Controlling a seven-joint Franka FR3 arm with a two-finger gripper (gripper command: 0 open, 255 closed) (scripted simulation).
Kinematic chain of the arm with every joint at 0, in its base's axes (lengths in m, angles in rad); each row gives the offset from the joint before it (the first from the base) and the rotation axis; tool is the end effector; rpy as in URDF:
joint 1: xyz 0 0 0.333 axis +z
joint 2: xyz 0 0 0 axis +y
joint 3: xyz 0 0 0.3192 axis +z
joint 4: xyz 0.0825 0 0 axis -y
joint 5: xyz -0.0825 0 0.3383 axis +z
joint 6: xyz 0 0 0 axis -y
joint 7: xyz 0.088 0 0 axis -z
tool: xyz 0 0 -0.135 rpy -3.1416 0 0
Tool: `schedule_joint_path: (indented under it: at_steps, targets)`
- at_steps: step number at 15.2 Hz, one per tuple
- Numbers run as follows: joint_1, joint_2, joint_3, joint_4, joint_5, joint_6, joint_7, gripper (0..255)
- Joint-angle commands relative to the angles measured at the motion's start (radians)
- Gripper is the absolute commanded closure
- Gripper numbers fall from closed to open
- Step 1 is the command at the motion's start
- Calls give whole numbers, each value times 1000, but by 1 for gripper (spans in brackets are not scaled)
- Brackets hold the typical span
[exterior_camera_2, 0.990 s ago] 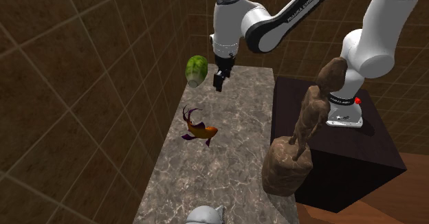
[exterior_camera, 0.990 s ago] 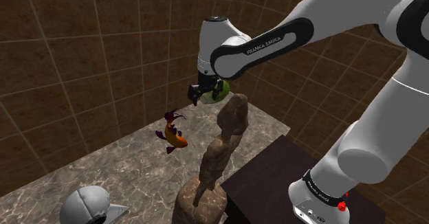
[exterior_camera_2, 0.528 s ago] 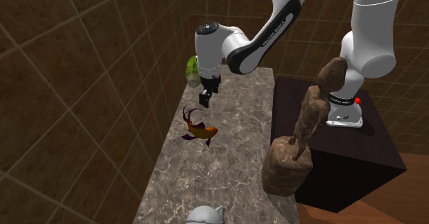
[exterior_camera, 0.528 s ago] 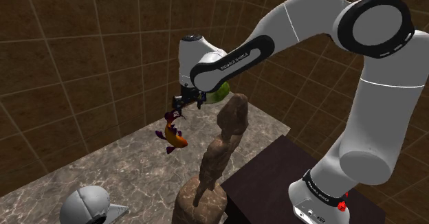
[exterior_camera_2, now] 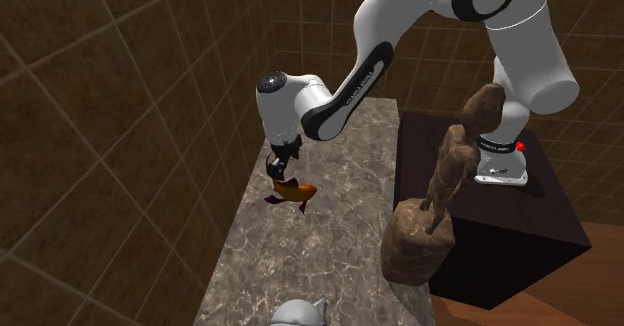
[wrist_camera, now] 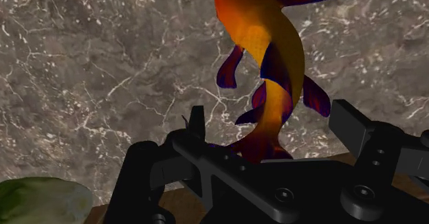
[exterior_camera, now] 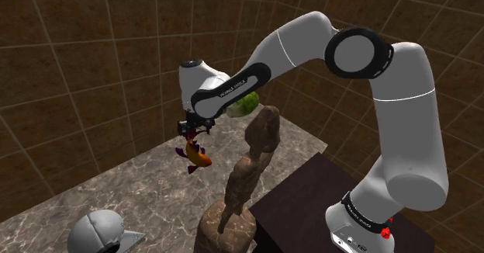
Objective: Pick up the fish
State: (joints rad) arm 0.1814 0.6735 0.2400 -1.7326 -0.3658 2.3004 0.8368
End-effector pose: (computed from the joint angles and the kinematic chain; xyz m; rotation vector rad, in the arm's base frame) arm 0.5847 0.2318 0.2020 2.9925 -0.3070 0.0088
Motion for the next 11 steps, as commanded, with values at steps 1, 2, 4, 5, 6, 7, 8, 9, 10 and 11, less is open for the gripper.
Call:
schedule_joint_path:
  at_steps: [1,2,4,5,6,7,8,9,10,11]
  targets:
    - [26,90,-10,99,-7,-17,13,0]
    - [37,134,-15,149,-9,-27,16,0]
    - [45,167,-20,180,-11,-26,18,0]
    - [46,177,-22,183,-14,-19,20,0]
    - [48,188,-25,187,-16,-13,22,0]
    - [49,198,-27,191,-18,-6,24,0]
    - [51,209,-29,195,-20,0,25,0]
    - [52,219,-31,199,-22,6,27,0]
    - [54,230,-33,204,-24,13,29,0]
    - [55,237,-35,207,-26,16,29,0]
